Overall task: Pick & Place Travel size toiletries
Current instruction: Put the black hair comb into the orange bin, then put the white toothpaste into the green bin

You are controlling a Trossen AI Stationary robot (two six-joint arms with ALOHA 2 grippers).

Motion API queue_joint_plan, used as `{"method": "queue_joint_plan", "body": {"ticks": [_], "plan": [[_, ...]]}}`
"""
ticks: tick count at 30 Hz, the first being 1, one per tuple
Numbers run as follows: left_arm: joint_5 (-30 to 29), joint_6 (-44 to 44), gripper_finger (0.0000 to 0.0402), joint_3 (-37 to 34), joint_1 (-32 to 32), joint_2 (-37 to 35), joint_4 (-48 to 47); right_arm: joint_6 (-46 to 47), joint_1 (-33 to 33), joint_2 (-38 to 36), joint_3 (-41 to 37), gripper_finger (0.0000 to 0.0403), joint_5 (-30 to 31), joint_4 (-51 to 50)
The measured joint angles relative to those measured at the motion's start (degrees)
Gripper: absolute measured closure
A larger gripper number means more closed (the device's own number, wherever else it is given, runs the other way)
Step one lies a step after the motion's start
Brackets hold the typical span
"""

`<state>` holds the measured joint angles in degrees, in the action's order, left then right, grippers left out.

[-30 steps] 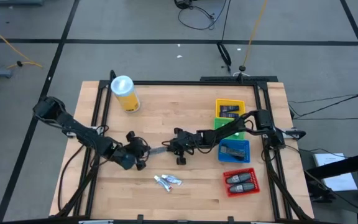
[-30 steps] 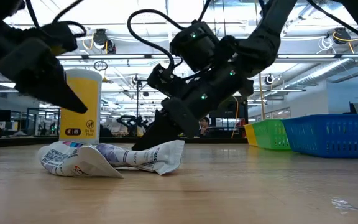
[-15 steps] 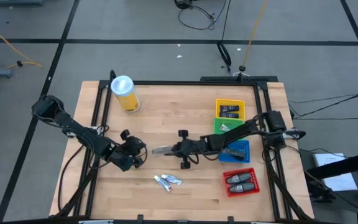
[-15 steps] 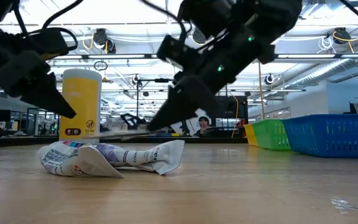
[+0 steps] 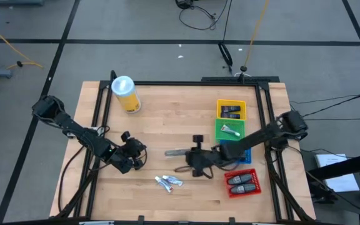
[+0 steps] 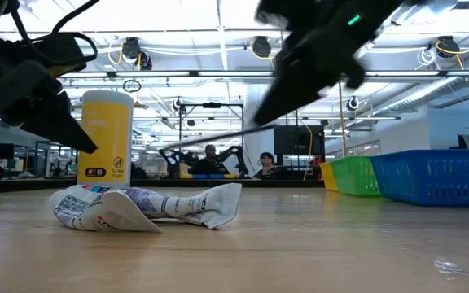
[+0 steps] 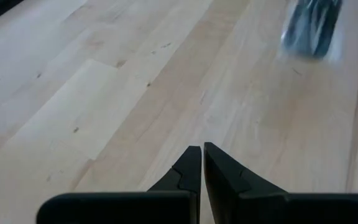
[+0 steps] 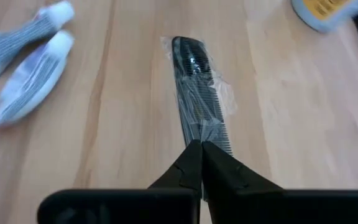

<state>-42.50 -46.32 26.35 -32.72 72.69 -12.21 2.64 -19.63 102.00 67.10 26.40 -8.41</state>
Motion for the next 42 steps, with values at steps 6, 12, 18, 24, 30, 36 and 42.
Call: {"method": "queue_joint_plan", "body": {"ticks": [6, 12, 18, 24, 30, 36, 42], "plan": [[0.0, -0.5, 0.0382, 0.0, -0.1, 0.0, 0.0, 15.8, -8.6, -11.9, 0.0, 0.0402, 5.4, -23.3], [0.0, -0.7, 0.0382, 0.0, -0.1, 0.0, 0.3, 44.0, -17.6, -24.3, 0.0, 0.0403, 3.0, -52.2], [-0.7, -0.7, 0.0382, 0.0, -0.1, 0.0, 0.8, 63.5, -23.8, -29.7, 0.0, 0.0403, 0.7, -68.6], [-1.1, 1.7, 0.0382, 0.0, -0.1, 0.0, 3.3, 63.4, -23.5, -29.8, -2.4, 0.0403, 0.3, -68.2], [-1.1, 2.3, 0.0382, 0.0, 0.0, 0.0, 3.5, 56.1, -18.2, -30.4, -12.0, 0.0403, -4.1, -59.9], [-1.1, 2.7, 0.0382, 0.0, 0.0, 0.0, 3.5, 49.2, -11.4, -30.6, -17.6, 0.0398, -9.4, -54.3], [-1.1, 2.5, 0.0382, 0.0, 0.0, 0.0, 3.5, 49.0, -7.8, -31.6, -18.9, 0.0329, -11.7, -54.7]]}}
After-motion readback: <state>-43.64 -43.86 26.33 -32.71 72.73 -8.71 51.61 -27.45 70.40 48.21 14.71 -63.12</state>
